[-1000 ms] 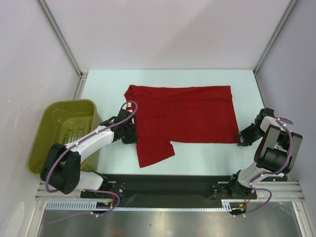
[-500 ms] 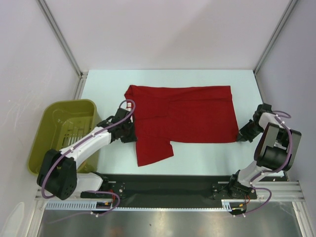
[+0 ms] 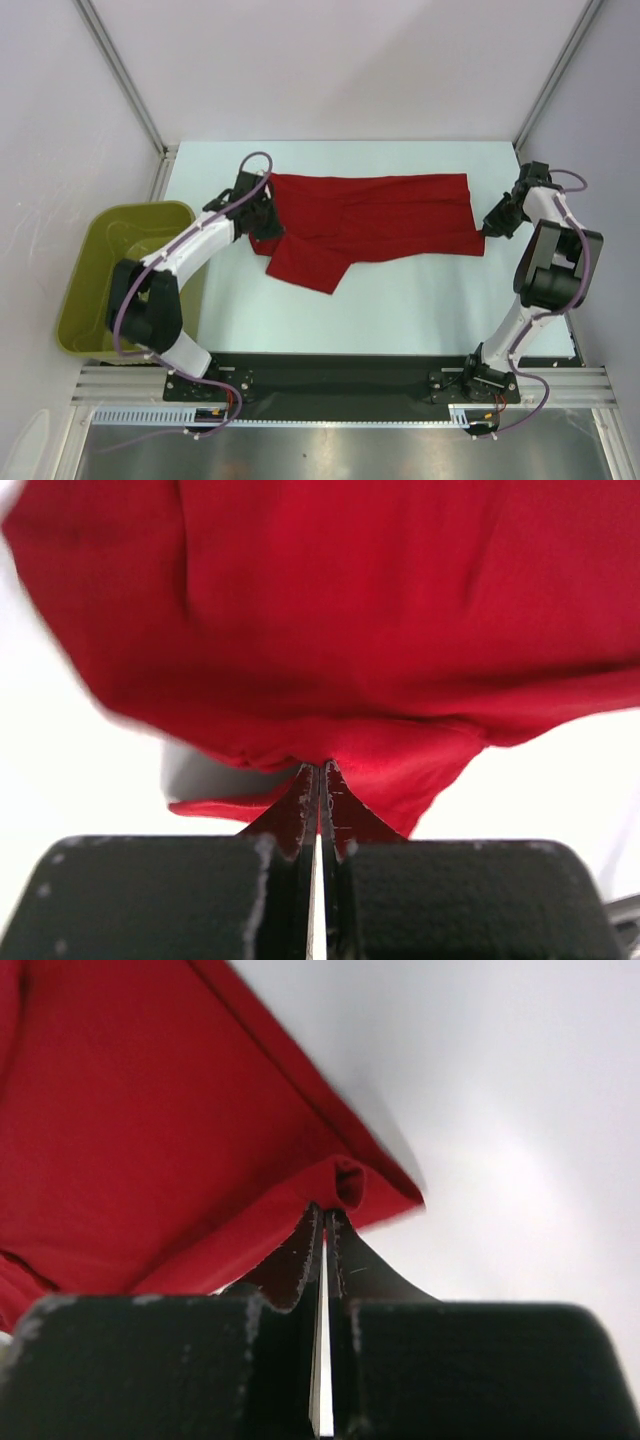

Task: Fold and stack the t-shirts
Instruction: Fold the tshirt

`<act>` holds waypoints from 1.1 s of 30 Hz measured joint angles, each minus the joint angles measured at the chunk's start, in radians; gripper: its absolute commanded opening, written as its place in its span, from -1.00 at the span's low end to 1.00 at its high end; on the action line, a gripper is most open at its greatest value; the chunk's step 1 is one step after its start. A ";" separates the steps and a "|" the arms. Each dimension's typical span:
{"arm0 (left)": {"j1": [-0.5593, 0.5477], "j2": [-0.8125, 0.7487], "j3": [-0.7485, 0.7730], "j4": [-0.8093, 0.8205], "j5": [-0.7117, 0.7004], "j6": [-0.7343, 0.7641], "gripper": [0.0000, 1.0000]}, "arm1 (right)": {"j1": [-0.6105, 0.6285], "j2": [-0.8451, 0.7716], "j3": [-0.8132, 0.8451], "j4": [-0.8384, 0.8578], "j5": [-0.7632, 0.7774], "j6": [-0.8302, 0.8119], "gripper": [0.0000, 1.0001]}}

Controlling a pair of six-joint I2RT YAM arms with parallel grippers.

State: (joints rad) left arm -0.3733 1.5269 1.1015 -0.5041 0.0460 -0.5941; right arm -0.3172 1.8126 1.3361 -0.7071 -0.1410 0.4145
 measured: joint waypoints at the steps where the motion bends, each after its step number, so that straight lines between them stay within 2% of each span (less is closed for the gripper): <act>1: 0.014 0.027 0.028 0.006 0.006 -0.002 -0.99 | 0.000 0.034 0.032 0.000 -0.004 -0.002 -1.00; 8: 0.121 0.210 0.215 0.033 0.056 -0.030 -0.99 | 0.009 0.222 0.239 -0.049 -0.047 -0.012 -1.00; 13: 0.150 0.290 0.289 0.040 0.089 -0.053 -1.00 | 0.027 0.302 0.375 -0.079 -0.068 -0.017 -1.00; 25: 0.176 0.399 0.433 0.031 0.104 -0.087 -0.99 | 0.040 0.453 0.570 -0.142 -0.104 -0.024 -1.00; 33: 0.190 0.441 0.466 0.019 0.106 -0.098 -0.99 | 0.041 0.512 0.631 -0.171 -0.109 -0.027 -1.00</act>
State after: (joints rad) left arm -0.1829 1.9675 1.5677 -0.4847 0.1516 -0.6926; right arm -0.2764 2.3249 1.9675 -0.8783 -0.2497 0.3870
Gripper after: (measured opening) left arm 0.005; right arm 0.010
